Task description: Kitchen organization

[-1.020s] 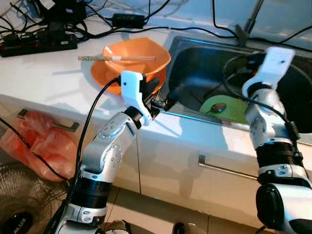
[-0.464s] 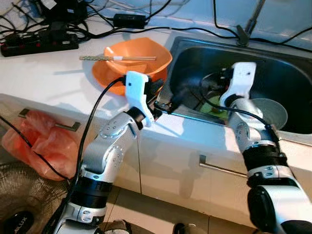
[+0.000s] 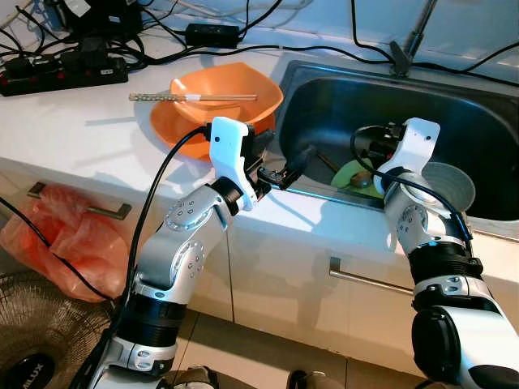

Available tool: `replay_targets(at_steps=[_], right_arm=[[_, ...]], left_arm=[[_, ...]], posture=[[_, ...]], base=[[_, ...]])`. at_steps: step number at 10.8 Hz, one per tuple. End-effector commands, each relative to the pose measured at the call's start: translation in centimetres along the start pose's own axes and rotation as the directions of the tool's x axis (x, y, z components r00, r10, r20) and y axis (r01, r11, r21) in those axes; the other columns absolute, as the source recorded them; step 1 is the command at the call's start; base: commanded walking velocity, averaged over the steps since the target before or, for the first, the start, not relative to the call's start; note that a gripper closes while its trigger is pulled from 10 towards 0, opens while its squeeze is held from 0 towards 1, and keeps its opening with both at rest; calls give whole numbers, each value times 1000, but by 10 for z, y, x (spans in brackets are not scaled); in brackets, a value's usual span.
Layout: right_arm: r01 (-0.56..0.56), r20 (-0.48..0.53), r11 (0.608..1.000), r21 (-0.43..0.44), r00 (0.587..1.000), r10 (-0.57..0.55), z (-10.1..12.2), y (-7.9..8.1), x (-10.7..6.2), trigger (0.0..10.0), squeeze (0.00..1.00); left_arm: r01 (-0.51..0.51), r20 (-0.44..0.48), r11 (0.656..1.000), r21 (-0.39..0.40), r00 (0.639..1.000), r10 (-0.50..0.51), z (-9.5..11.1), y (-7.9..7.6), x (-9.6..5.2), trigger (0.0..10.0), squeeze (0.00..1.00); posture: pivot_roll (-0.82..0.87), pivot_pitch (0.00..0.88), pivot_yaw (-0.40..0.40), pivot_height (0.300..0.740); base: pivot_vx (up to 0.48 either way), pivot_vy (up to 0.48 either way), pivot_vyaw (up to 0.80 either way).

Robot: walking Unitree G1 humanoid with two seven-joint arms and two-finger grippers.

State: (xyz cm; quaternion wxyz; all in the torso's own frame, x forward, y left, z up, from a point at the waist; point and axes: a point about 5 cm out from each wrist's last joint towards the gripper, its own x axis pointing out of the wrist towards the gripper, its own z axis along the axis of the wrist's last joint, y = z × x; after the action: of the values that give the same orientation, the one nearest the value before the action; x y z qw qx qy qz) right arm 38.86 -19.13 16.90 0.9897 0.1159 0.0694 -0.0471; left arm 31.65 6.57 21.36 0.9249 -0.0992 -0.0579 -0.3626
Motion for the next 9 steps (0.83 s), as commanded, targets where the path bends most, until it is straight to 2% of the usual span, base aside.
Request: replay_targets(at_steps=[1,4,5,6,8,9], right_arm=[[14,-26,1000,17,1000,-14,-3,-2,1,10000,1000],[14,-24,999,35,1000,-13,-2,-1,0,10000,1000],[4,-18,999,34,1000,-3,-1,0,0,10000,1000],[-20,-5,999,37,1000,20,2,4,0,10000,1000],[-73,34,997,-11,997,73,9,13,-1,10000,1000],[-89,54,995,-45,994,91,12,17,-1,10000,1000]], left_arm=[[7,6,1000,22,1000,-7,5,-3,1,10000,0],[-54,73,997,46,996,51,19,8,-1,10000,0],[-78,115,997,22,991,75,25,13,-1,10000,0],[-105,149,994,18,984,101,31,18,-2,10000,1000],[-150,208,988,27,968,141,41,26,-6,10000,1000],[-200,248,977,75,953,175,50,32,-8,10000,1000]], posture=[[27,116,-2,740],[31,117,-2,740],[31,117,-3,740],[31,115,-4,740],[34,111,-6,740],[35,109,-6,740]], base=[[0,0,0],[0,0,0],[0,0,0],[0,0,0],[0,0,0],[0,0,0]])
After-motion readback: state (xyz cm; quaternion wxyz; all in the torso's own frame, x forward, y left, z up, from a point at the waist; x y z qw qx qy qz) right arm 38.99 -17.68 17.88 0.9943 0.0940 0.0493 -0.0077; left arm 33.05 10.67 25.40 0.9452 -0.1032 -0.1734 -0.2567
